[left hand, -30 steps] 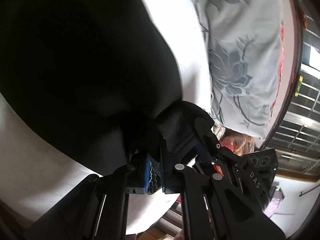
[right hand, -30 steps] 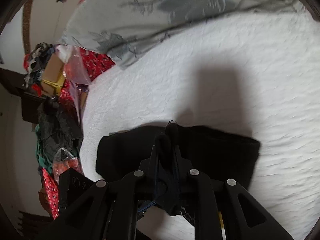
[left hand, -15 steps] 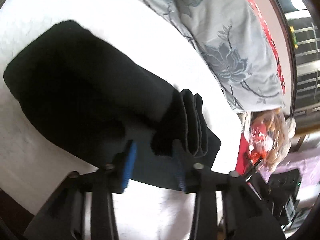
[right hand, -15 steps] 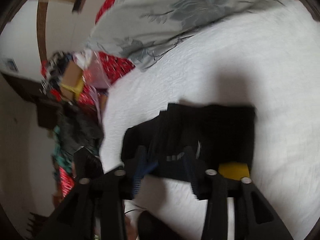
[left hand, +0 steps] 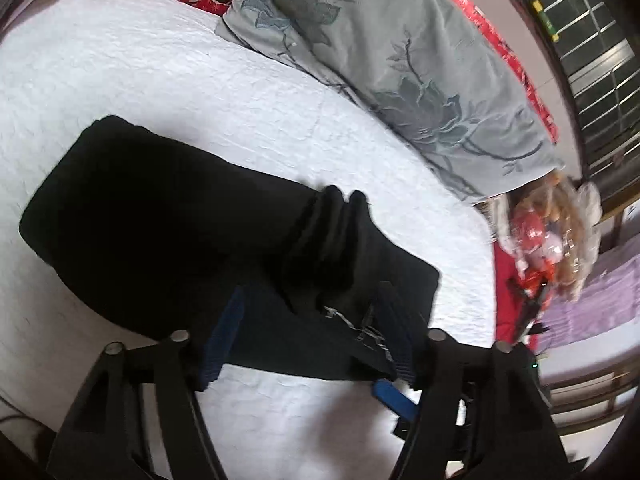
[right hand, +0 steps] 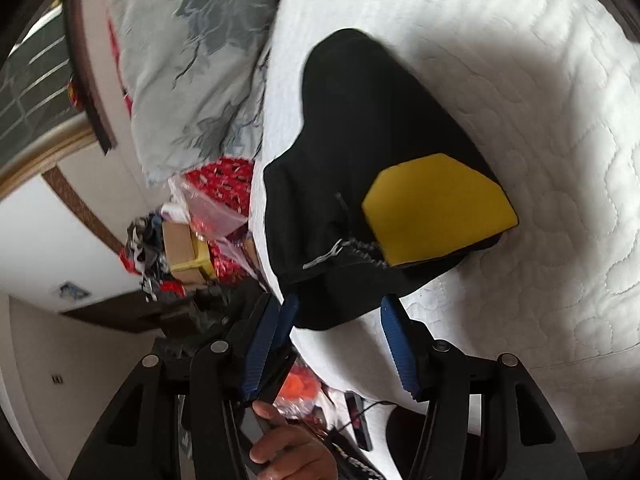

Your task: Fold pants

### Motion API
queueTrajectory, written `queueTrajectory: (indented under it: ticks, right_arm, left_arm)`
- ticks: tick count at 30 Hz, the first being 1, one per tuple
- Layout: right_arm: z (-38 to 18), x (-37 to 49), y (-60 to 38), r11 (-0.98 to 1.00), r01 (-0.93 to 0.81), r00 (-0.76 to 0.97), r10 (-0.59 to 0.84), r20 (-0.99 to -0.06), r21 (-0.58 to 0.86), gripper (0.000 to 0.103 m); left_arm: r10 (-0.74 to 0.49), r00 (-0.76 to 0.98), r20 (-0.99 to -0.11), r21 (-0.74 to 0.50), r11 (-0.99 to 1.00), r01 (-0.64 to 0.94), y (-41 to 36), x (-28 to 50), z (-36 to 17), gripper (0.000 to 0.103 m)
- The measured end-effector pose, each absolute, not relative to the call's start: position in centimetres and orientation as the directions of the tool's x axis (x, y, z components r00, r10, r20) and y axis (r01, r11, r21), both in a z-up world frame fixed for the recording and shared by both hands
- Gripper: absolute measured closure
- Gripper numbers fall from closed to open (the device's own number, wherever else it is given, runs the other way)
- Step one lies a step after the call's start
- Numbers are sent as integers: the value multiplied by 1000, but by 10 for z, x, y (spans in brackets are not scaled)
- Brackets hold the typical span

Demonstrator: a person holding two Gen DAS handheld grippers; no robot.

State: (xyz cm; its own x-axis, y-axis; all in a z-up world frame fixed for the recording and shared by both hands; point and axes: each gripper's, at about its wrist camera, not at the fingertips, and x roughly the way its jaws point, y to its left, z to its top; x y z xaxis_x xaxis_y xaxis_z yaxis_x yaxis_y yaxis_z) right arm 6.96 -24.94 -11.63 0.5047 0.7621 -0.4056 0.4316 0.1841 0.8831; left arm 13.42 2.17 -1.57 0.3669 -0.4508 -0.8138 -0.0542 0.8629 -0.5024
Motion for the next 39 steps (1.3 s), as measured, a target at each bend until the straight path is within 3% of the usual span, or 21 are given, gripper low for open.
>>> queueTrajectory:
  ticks: [6,17,18,19,20,21,23,28,35,37,39]
  right_arm:
    - [-128,73,-247,153,485,537,725,-431,861,45]
    - [-149,69,-258,24,575,626,631,-458,818,45]
    - [-151,69,-260,4,579,635,626,-454,815,51]
    - [-152,71,-261,-4,575,640,626,-447,818,59]
    - [-151,72,-262,5,571,641,622,-449,821,81]
    - [-149,73,-264,12,562,642,625,-444,827,88]
    - [-144,69,-274,20,538,650,626,-430,843,92]
    - [-137,51,-329,40,489,716,553,-427,872,93]
    - [-153,53,-334,195,506,660,540,-523,840,92]
    - [-152,54,-334,192,502,647,564,-513,843,89]
    - [-147,50,-338,186,492,609,624,-489,850,76]
  left_arm:
    - [-459,272,-846,-491,869,-62,15,149,-41,37]
    - [-380,254,-889,-392,920,6,-20,172,-41,37]
    - [-386,242,-890,-399,917,-8,-18,173,-43,48]
    - [-389,228,-893,-405,914,-24,-18,174,-46,71]
    - [-397,207,-894,-413,910,-41,-19,174,-49,79]
    - [-441,178,-880,-458,886,-67,-18,171,-50,87]
    - [-525,169,-834,-544,834,-96,-19,163,-47,88]
    - [-477,170,-862,-483,875,5,-58,145,-58,89]
    - [-454,174,-874,-456,889,28,-58,140,-72,89]
    - [-471,173,-865,-468,881,60,-53,140,-66,89]
    - [-498,170,-850,-489,867,97,-44,139,-54,89]
